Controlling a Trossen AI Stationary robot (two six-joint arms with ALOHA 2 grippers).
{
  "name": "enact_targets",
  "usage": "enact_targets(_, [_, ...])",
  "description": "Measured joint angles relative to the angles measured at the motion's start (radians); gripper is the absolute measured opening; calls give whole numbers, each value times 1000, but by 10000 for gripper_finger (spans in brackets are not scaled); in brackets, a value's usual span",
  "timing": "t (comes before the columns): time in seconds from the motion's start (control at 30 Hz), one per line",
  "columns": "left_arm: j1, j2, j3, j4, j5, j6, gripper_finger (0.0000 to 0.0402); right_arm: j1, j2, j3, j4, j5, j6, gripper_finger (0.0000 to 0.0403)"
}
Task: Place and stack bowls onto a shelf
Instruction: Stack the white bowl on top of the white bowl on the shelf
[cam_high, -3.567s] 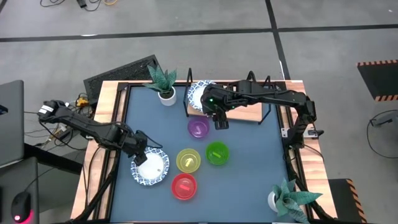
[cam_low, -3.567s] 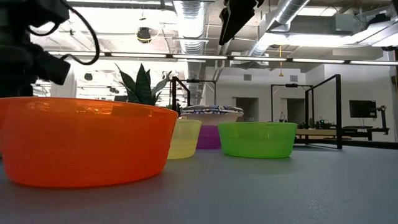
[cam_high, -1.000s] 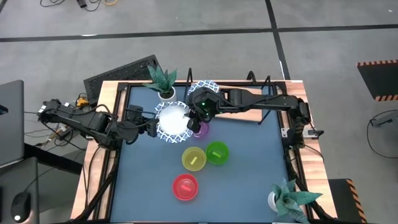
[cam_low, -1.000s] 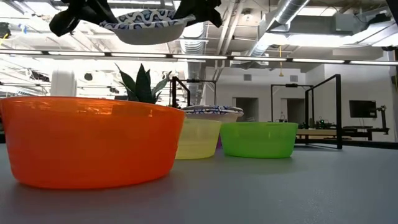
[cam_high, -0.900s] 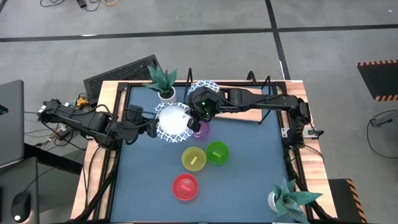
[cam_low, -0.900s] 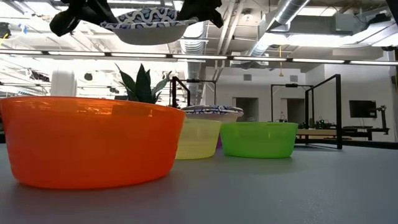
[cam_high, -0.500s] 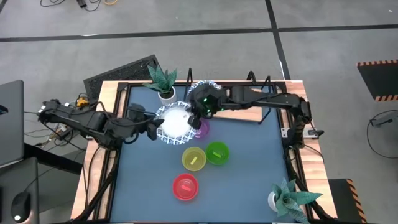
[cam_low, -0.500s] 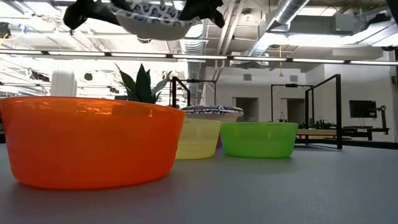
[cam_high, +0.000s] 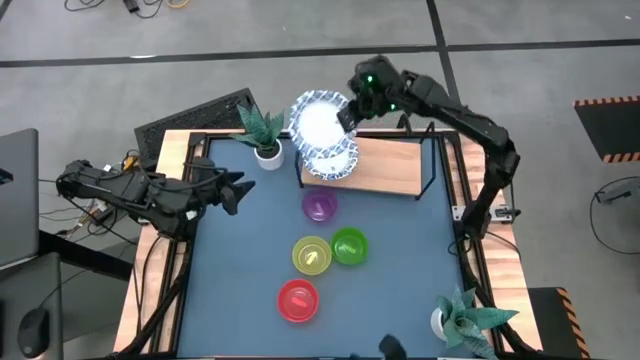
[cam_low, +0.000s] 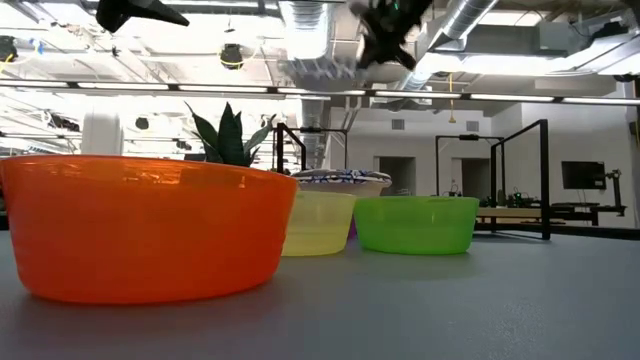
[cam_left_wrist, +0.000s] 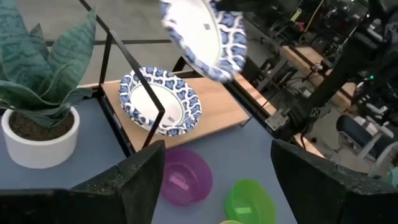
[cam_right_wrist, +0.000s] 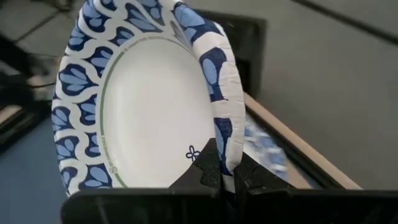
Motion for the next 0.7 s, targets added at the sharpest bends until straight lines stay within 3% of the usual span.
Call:
enact_targets(0.2, [0,10,0,-35,0,-9,275,-95,60,-80,-17,-53,-8,20])
enact_targets(0.5, [0,10,0,-38,1,-34,274,-161,56,-366,171,-167,43,20])
enact_targets(0.7, [0,10,0,-37,1,-52,274,-169,56,-448,270,-235,94,20])
